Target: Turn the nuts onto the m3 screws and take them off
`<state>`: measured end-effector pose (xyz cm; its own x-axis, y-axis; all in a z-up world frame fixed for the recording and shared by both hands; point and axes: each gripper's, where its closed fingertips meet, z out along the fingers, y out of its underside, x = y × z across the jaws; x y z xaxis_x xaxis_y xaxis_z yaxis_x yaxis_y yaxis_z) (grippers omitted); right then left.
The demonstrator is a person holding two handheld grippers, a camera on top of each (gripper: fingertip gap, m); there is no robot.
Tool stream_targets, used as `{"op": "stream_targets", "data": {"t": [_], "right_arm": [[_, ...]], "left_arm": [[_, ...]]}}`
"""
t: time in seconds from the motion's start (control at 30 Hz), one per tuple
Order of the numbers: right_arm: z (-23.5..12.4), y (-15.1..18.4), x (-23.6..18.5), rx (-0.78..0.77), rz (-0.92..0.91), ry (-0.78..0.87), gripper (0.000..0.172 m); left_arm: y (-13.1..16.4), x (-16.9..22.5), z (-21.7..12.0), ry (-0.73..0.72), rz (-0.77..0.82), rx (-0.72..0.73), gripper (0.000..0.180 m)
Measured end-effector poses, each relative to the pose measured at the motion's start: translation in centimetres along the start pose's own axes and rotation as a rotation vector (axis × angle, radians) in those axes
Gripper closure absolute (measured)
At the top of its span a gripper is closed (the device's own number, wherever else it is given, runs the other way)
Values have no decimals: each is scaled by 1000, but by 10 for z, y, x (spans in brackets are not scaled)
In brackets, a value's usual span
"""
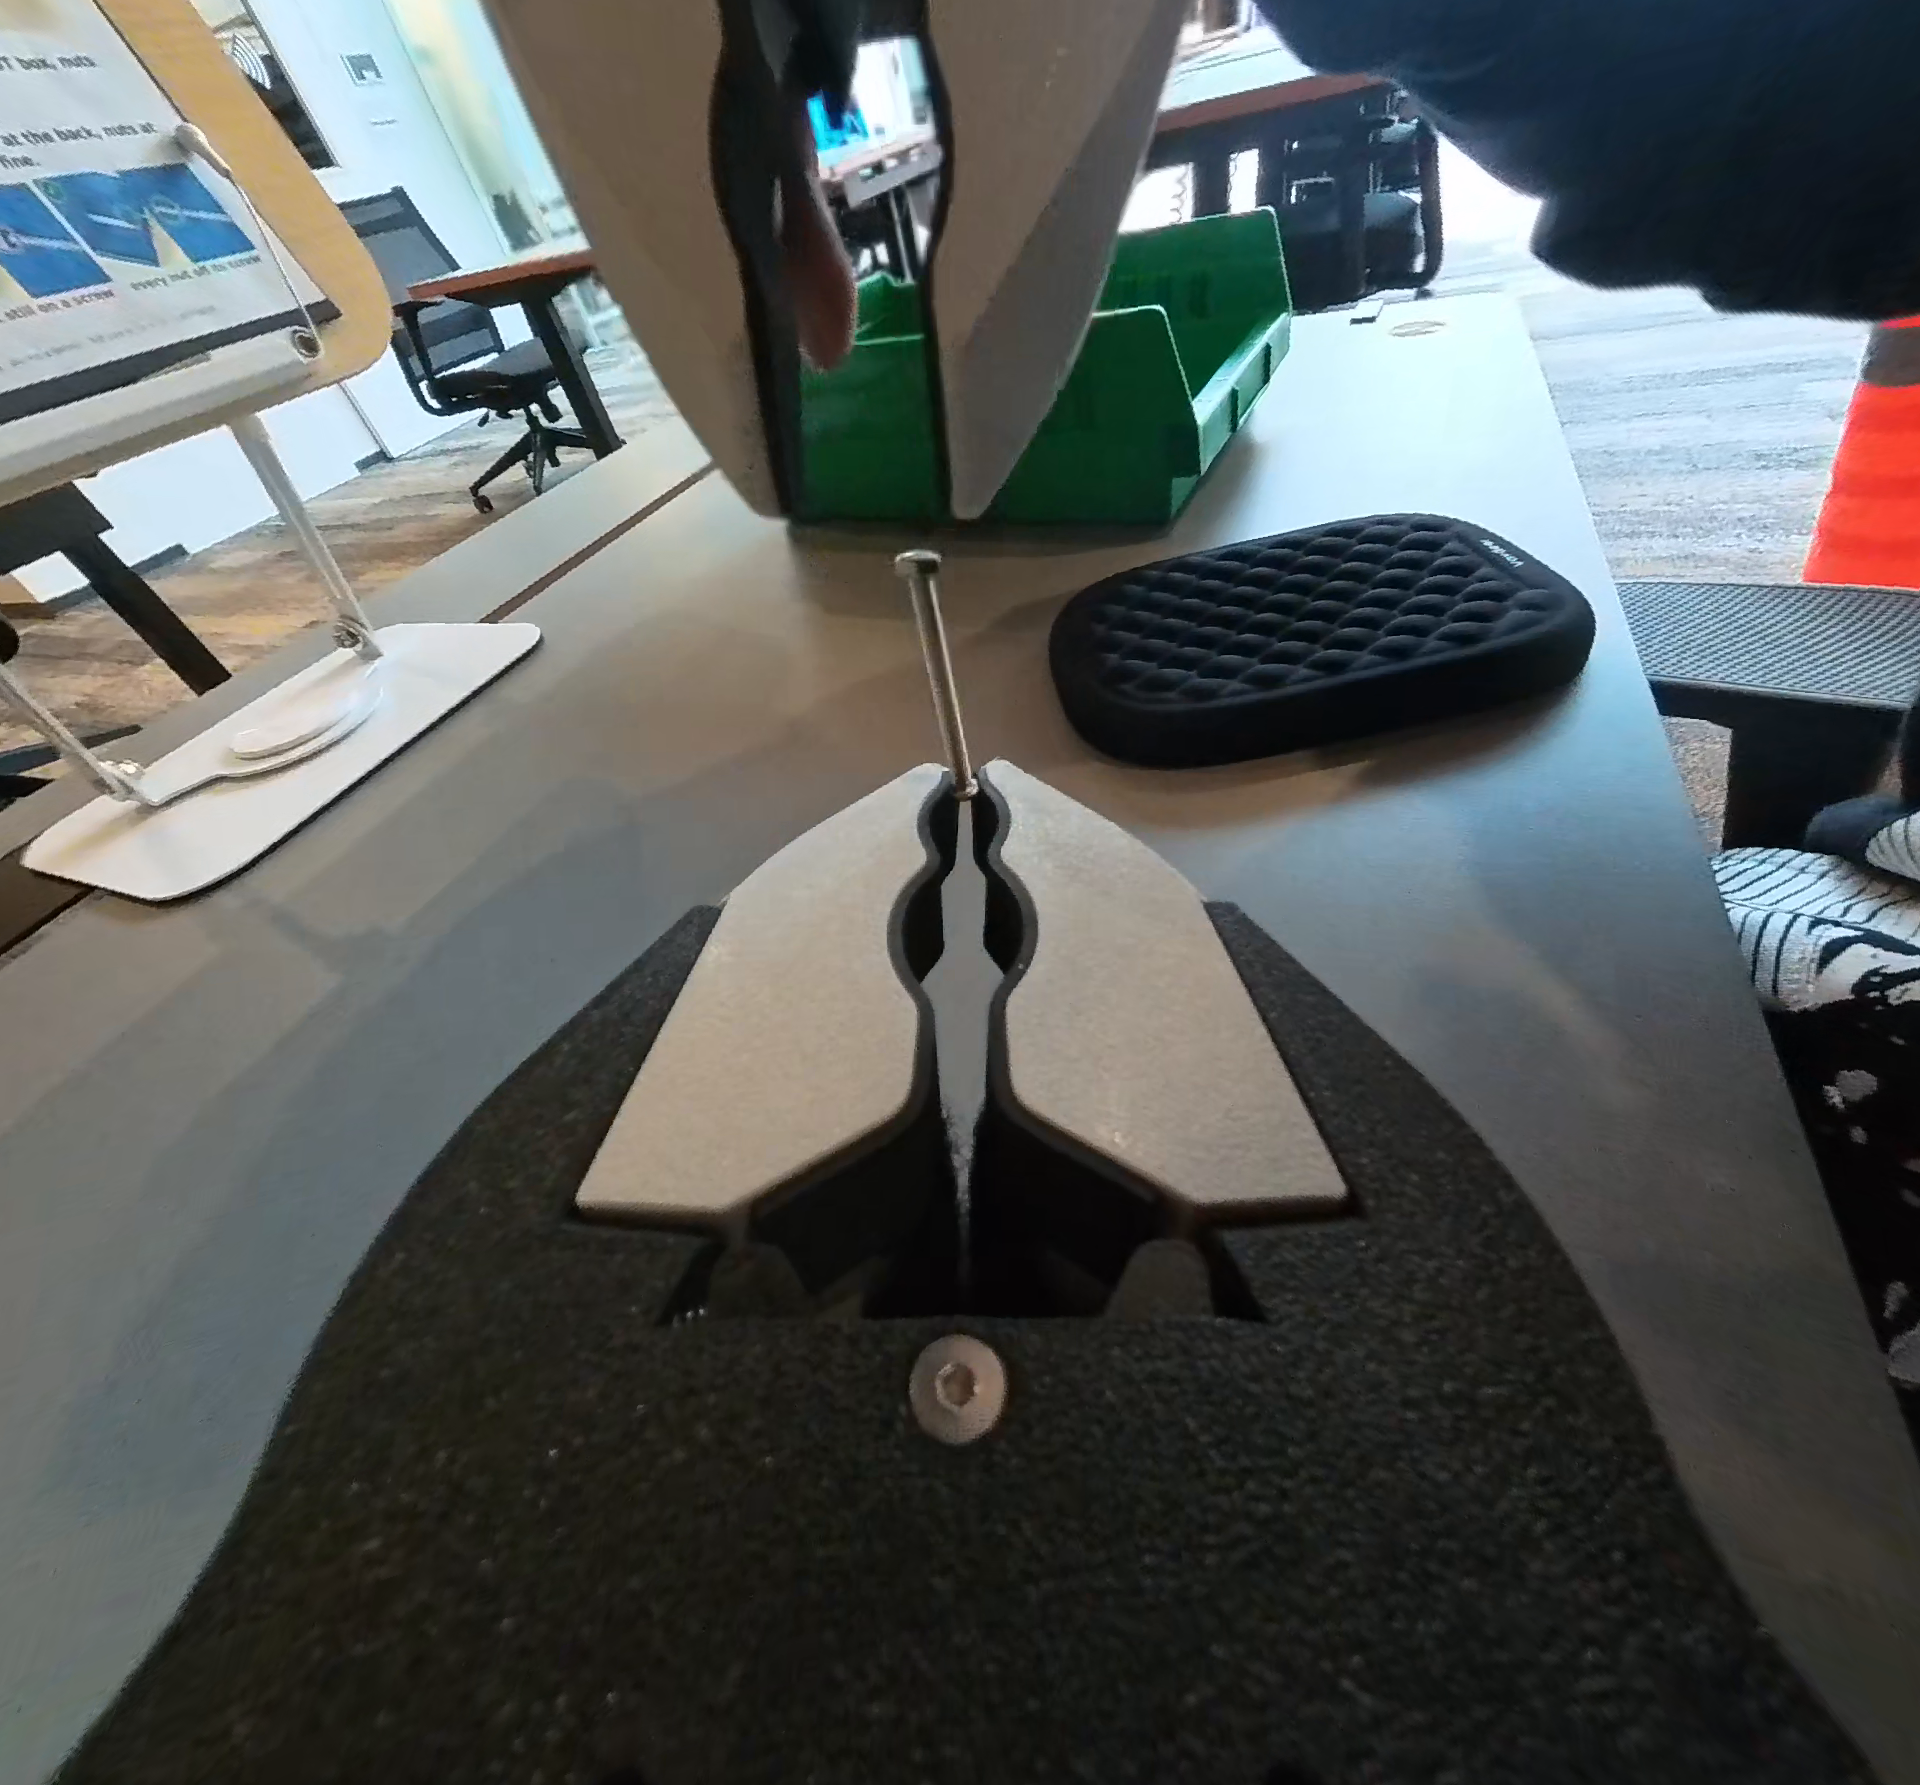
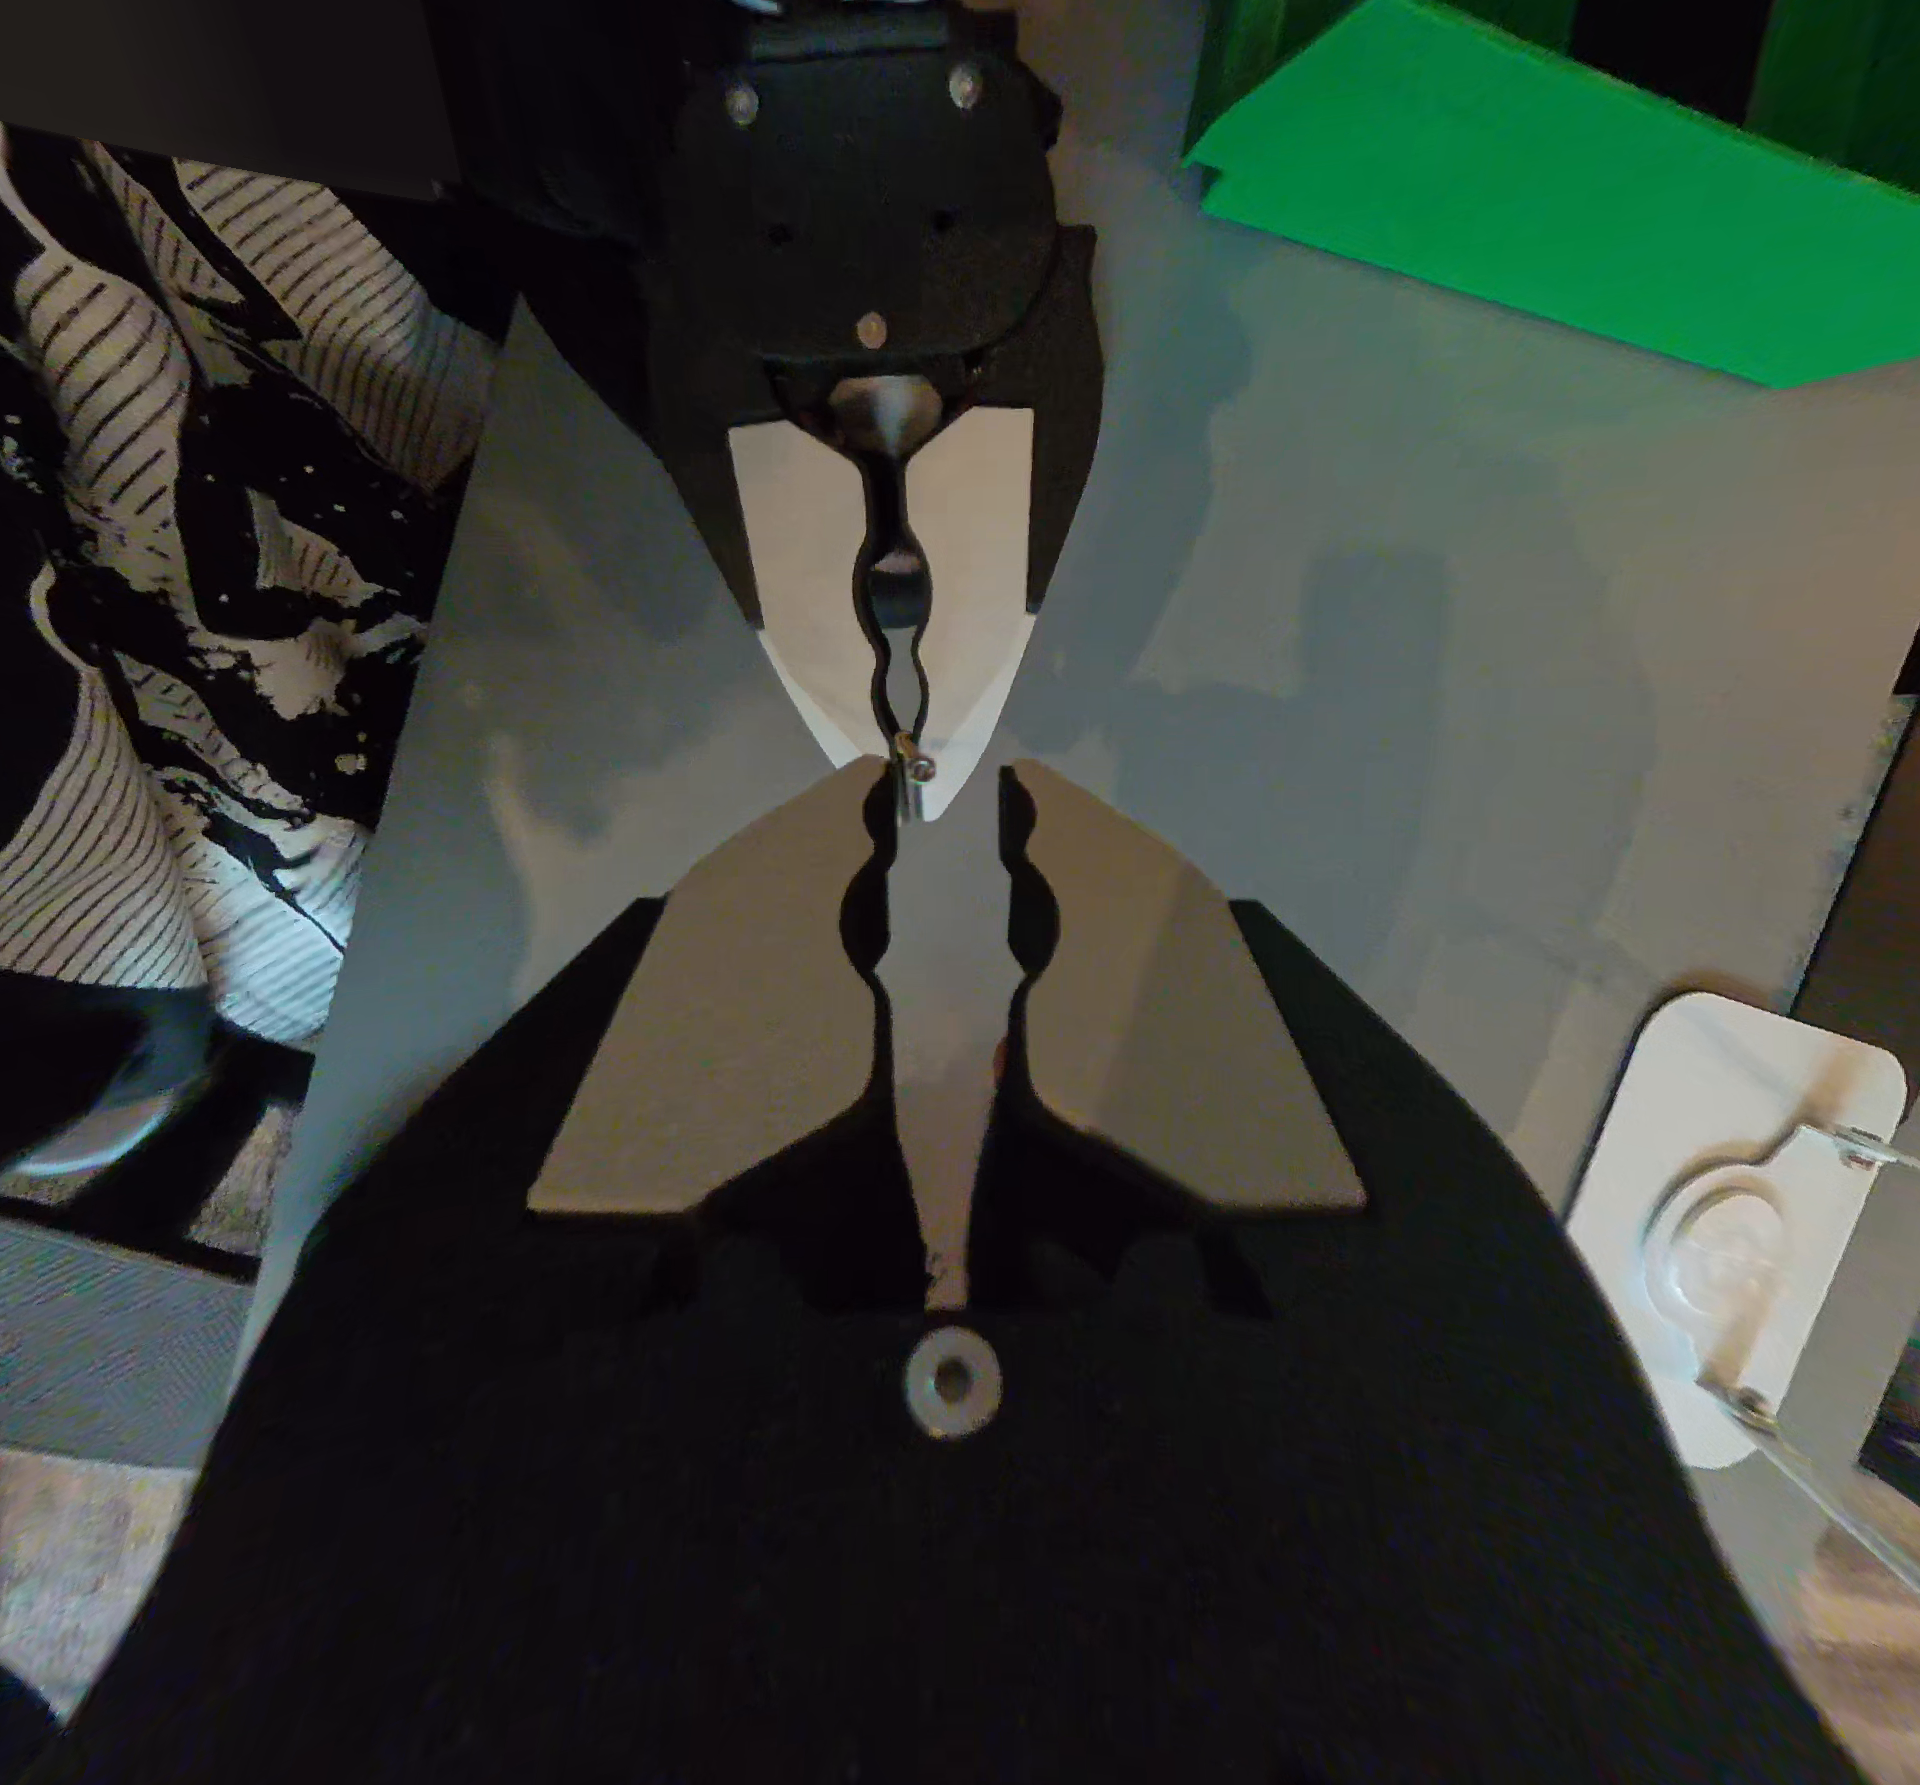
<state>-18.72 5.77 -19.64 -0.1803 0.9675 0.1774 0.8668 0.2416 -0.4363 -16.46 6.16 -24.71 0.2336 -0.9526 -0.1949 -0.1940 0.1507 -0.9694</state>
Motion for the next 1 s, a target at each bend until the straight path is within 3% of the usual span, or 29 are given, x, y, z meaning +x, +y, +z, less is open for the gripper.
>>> {"op": "stream_targets", "data": {"t": [0.03,0.2,0.4,0.5,0.73,1.0], "right_arm": [[-1,-1,-1,29,17,7,153],[2,-2,3,271,154,133,140],[4,-17,1,736,445,293,115],[5,-22,4,884,501,400,110],[21,-35,5,912,514,390,106],[11,-24,-4,917,527,414,113]], "left_arm": [[-1,0,-1,2,-7,6,179],[-5,-3,-4,25,-68,51,179],[-11,-8,-9,57,-144,111,179],[-11,-8,-9,64,-156,117,179],[-9,-5,-7,72,-143,103,179],[-9,-9,-7,56,-158,103,179]]}}
